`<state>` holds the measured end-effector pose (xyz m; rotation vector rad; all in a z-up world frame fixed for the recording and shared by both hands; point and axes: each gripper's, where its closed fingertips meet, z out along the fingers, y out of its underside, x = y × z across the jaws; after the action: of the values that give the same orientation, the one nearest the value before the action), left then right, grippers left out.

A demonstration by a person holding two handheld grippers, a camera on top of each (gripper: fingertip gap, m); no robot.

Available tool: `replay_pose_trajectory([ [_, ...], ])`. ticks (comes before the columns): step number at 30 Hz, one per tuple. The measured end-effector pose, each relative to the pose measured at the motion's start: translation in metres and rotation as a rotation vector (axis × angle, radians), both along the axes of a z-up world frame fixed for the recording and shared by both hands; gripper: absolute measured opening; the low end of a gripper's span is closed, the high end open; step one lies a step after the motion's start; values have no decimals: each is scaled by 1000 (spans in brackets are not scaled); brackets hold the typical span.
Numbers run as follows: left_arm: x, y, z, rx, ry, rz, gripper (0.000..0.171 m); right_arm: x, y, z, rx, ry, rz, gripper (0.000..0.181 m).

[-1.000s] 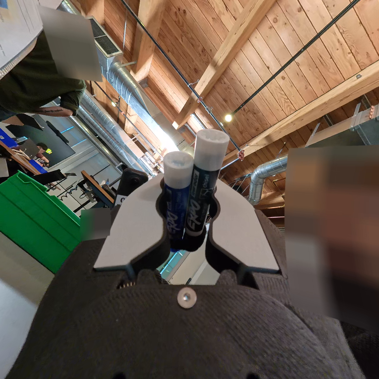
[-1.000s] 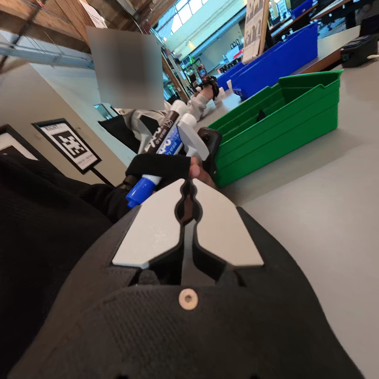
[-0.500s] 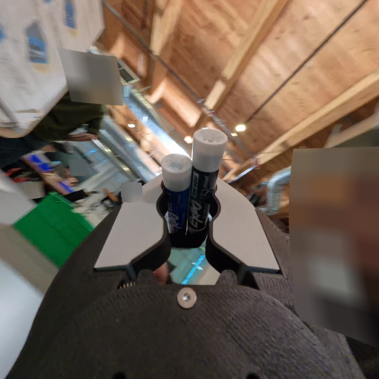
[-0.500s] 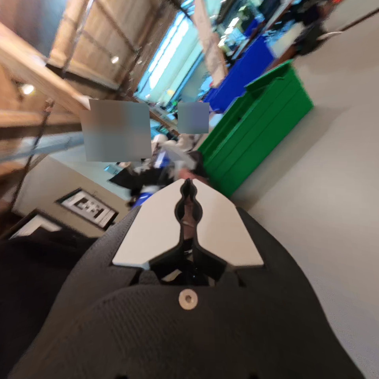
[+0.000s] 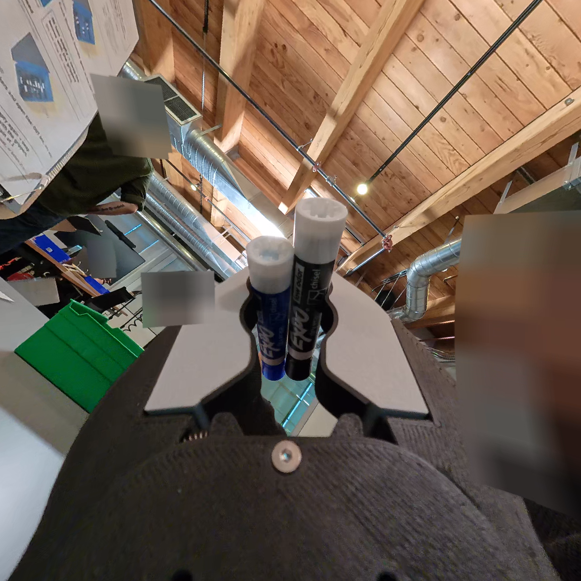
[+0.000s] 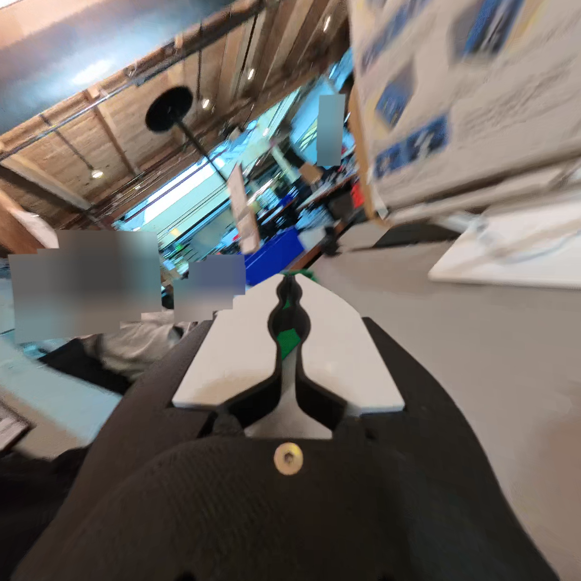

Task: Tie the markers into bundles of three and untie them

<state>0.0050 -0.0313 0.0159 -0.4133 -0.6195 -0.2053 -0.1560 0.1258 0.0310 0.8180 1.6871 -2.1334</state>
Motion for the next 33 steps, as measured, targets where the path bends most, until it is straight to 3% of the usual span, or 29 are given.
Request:
replay_pose_trajectory([
  [4, -2, 9, -4, -24, -15, -16, 39, -48, 114, 56, 2, 197, -417, 1],
  [7, -4, 15, -7, -34, -28, -26, 39, -73, 198, 60, 88, 255, -705, 2],
  [10, -5, 21, -10, -47, -37, -36, 39, -95, 240, 24, 272, 190, -794, 2],
  [14, -5, 29, -11, -71, -45, -43, 39, -118, 260, -44, 540, 52, -795, 2],
  [16, -5, 31, -12, -79, -50, -48, 39, -122, 261, -78, 661, -48, -755, 25],
  [17, -6, 31, -13, -81, -52, -48, 39, -122, 261, -92, 713, -98, -726, 41],
  [19, -7, 32, -15, -81, -60, -53, 39, -121, 258, -103, 778, -121, -694, 53],
  [22, -9, 35, -18, -91, -76, -61, 39, -119, 248, -81, 785, -20, -724, 54],
  [25, -12, 39, -23, -105, -95, -69, 40, -104, 212, -47, 763, 111, -662, 55],
  [29, -12, 42, -25, -112, -101, -72, 40, -49, 110, -7, 650, 323, -380, 51],
  [33, -10, 38, -21, -100, -81, -72, 39, 50, -12, -14, 524, 385, 76, 51],
])
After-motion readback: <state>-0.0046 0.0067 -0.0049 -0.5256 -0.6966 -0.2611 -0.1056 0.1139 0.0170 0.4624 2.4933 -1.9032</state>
